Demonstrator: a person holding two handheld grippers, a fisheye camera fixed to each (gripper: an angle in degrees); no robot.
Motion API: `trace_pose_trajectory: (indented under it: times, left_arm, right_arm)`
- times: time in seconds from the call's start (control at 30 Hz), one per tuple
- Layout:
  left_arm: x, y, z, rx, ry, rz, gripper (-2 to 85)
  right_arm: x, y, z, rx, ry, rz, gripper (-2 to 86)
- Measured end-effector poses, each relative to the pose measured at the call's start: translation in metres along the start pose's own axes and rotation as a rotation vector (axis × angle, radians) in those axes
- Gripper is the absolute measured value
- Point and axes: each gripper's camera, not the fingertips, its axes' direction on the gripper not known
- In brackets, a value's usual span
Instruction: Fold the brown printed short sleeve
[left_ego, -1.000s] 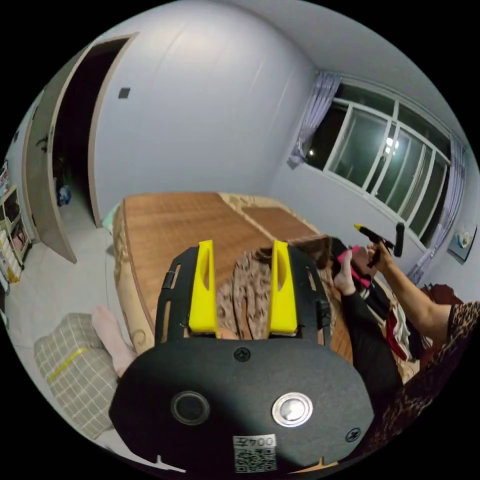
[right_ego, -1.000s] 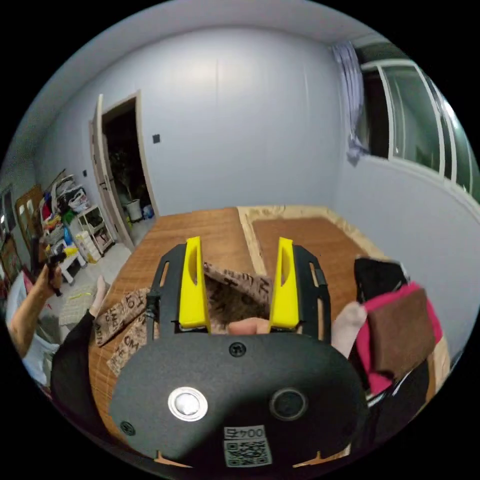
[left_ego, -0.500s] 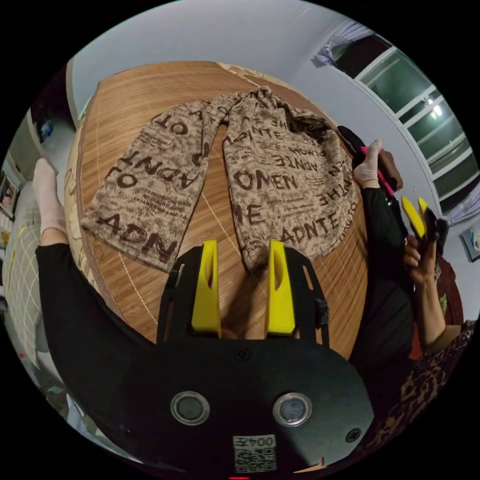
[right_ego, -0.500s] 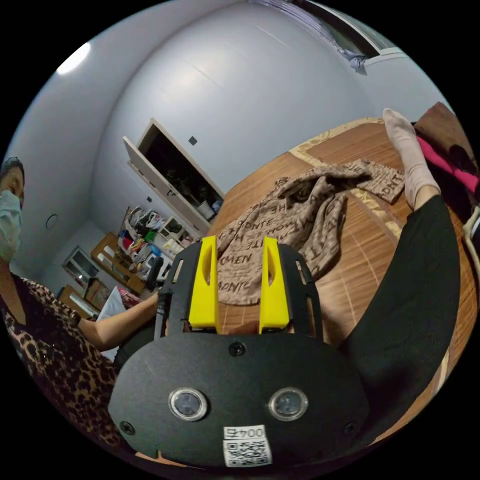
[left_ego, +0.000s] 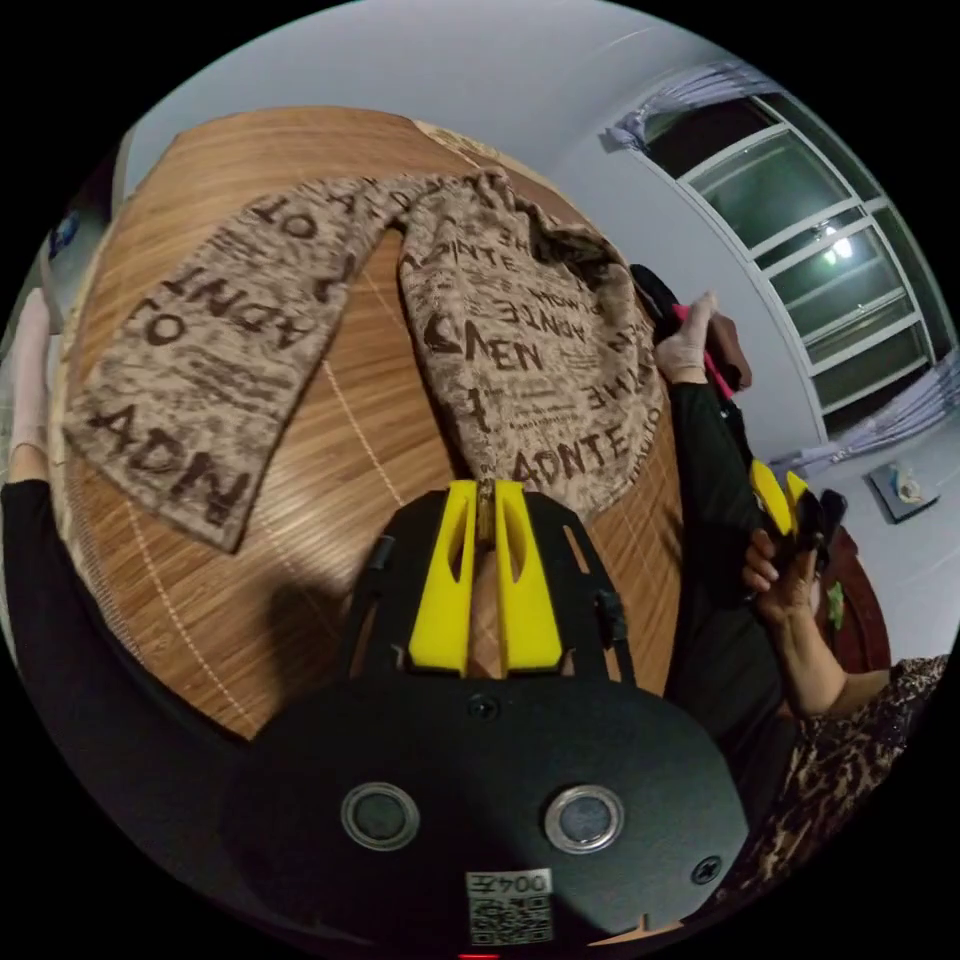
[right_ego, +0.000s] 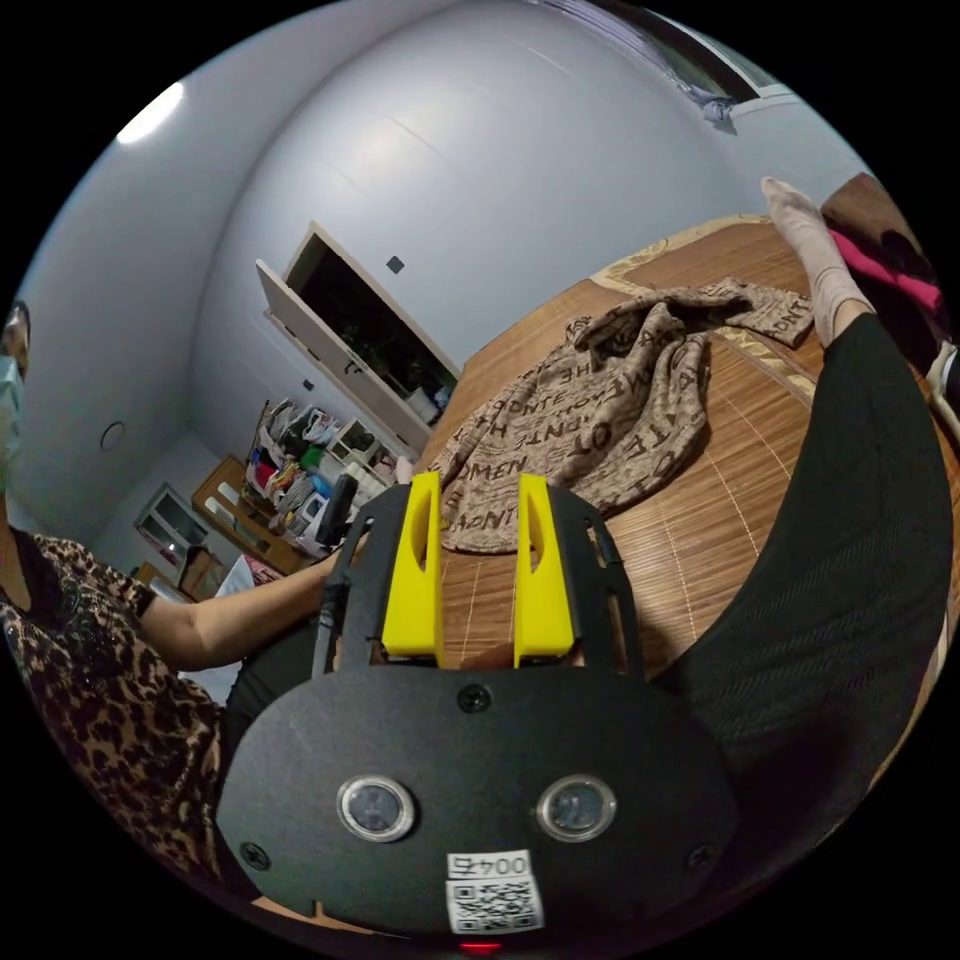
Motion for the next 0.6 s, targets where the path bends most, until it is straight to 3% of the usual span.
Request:
trace_pose_trajectory:
  times: [0.1,0.17,0.27,0.4,0.6]
  left_arm:
    - [0.008,0.01,-0.037,0.166,0.209,0.003,3.7]
    - [0.015,0.02,-0.086,0.382,0.429,-0.054,3.1]
    - [0.049,0.019,-0.157,0.573,0.596,-0.01,2.8]
    - [0.124,0.009,-0.246,0.699,0.655,0.148,2.8]
    - [0.252,0.007,-0.343,0.786,0.552,0.346,2.8]
  right_arm:
    - [0.016,0.003,0.009,-0.005,-0.009,0.055,12.0]
    - [0.022,0.009,0.009,0.05,0.019,0.047,13.3]
    - [0.025,0.016,0.011,0.106,0.072,0.02,15.4]
    - [0.03,0.021,0.019,0.098,0.096,-0.006,18.0]
    - [0.038,0.029,0.033,0.021,-0.021,-0.076,17.9]
